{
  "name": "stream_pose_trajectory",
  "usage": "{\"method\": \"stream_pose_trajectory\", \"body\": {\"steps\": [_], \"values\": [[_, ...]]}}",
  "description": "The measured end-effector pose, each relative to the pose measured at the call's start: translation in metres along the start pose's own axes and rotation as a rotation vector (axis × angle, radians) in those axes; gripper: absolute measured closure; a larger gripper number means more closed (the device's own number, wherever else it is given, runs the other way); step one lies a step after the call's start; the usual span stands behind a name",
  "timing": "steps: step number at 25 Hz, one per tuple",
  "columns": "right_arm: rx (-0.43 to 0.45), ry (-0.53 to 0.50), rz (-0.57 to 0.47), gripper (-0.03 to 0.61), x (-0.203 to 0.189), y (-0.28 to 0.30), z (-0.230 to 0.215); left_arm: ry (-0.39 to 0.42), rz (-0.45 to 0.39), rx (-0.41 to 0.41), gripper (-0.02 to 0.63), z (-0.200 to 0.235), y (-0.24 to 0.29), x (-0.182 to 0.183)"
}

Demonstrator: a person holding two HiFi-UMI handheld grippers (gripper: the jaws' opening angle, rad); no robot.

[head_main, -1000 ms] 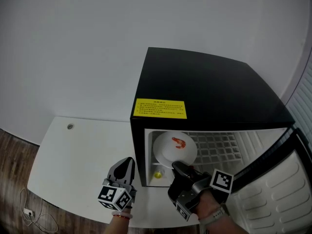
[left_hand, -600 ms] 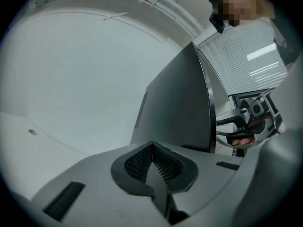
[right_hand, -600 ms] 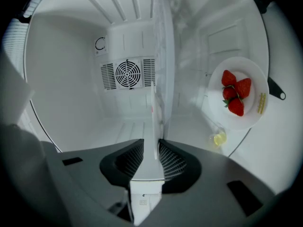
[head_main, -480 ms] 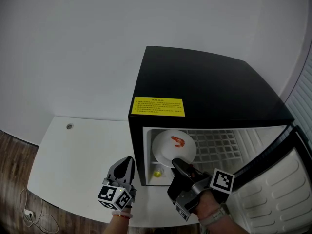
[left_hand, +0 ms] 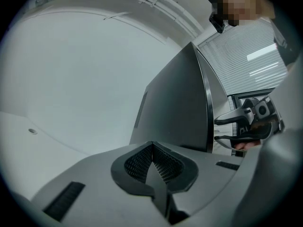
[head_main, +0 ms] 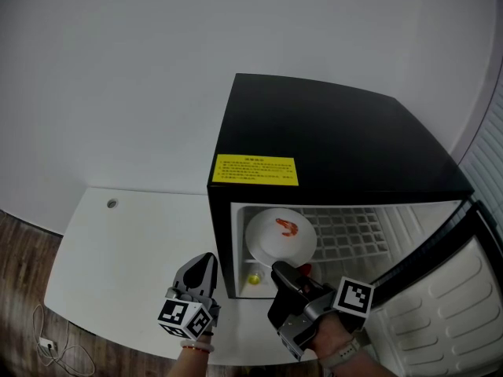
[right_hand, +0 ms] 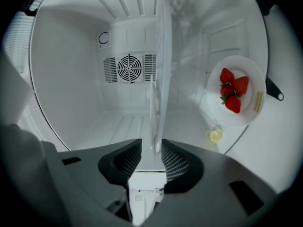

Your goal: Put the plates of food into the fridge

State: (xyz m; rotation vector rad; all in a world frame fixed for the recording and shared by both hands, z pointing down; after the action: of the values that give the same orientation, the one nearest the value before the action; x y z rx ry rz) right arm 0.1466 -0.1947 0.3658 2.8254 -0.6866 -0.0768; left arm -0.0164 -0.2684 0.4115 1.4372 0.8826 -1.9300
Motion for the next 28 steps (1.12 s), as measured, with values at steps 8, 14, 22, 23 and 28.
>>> {"method": "stream_pose_trajectory", "body": {"steps": [8,14,22,23,28], "values": [[-0.021,-0.028,0.010,0.459,-0.013,-0.003,-0.015,-0.003,0.006,0.001,0.607,-0.003,-0.008,-0.001],[-0.036,-0.080,-0.019,0.459,-0.020,-0.012,-0.023,-0.005,0.015,-0.006,0.607,-0.012,-0.019,-0.002],[-0.082,-0.341,-0.095,0.460,-0.026,-0.031,-0.021,-0.007,0.026,-0.023,0.607,-0.028,-0.033,-0.002],[-0.091,-0.360,-0.099,0.460,-0.027,-0.034,-0.022,-0.009,0.029,-0.024,0.607,-0.030,-0.036,-0.002],[-0.151,-0.496,-0.129,0.517,-0.034,-0.048,-0.028,-0.013,0.032,-0.040,0.607,-0.043,-0.047,-0.001]]}}
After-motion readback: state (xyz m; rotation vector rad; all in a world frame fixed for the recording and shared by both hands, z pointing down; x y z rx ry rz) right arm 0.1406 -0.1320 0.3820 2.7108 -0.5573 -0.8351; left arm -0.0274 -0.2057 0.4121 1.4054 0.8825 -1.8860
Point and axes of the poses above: the fingertips, and each gripper's own axes: y forward along the fingers, z to its left, x out of its top, the point moved 3 cm from there along -y, backward along the fingers, and after that the axes turned 12 degrees about -x, right-handed, at the moved point
